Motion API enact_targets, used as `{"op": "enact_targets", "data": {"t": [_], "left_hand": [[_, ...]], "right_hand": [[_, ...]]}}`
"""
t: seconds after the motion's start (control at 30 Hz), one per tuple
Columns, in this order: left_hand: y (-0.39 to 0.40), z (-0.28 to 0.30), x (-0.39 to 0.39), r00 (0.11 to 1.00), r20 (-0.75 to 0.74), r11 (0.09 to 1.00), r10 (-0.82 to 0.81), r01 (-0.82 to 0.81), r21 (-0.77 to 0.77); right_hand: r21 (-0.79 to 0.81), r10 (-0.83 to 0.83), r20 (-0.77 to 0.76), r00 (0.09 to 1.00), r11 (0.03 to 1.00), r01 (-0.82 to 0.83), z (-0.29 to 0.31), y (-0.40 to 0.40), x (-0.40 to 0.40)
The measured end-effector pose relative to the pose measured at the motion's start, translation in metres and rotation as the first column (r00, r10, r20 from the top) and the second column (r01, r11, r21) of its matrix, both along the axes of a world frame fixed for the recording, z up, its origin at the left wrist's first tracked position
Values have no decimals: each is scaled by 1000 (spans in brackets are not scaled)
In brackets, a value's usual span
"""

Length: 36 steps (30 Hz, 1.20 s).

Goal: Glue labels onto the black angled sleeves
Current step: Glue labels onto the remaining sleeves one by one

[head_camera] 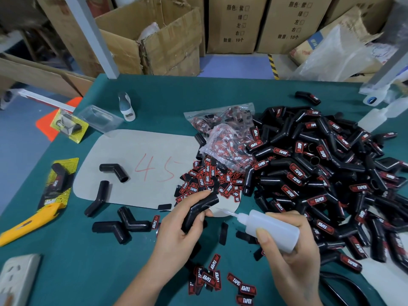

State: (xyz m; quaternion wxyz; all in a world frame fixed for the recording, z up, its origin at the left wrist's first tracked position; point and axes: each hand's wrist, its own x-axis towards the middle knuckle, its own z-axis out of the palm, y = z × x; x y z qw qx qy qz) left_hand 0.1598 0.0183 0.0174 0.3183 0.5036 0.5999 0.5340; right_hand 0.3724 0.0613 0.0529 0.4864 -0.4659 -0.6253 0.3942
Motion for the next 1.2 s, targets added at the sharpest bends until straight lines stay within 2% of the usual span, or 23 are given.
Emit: {"op": "enact_targets", "data": {"t": [1.2], "left_hand": [[-1,1,-1,1000,-23,1000,16,-15,13]], "right_hand": [[13,-10,20,1000,1000,9,-1,-1,-1]]}}
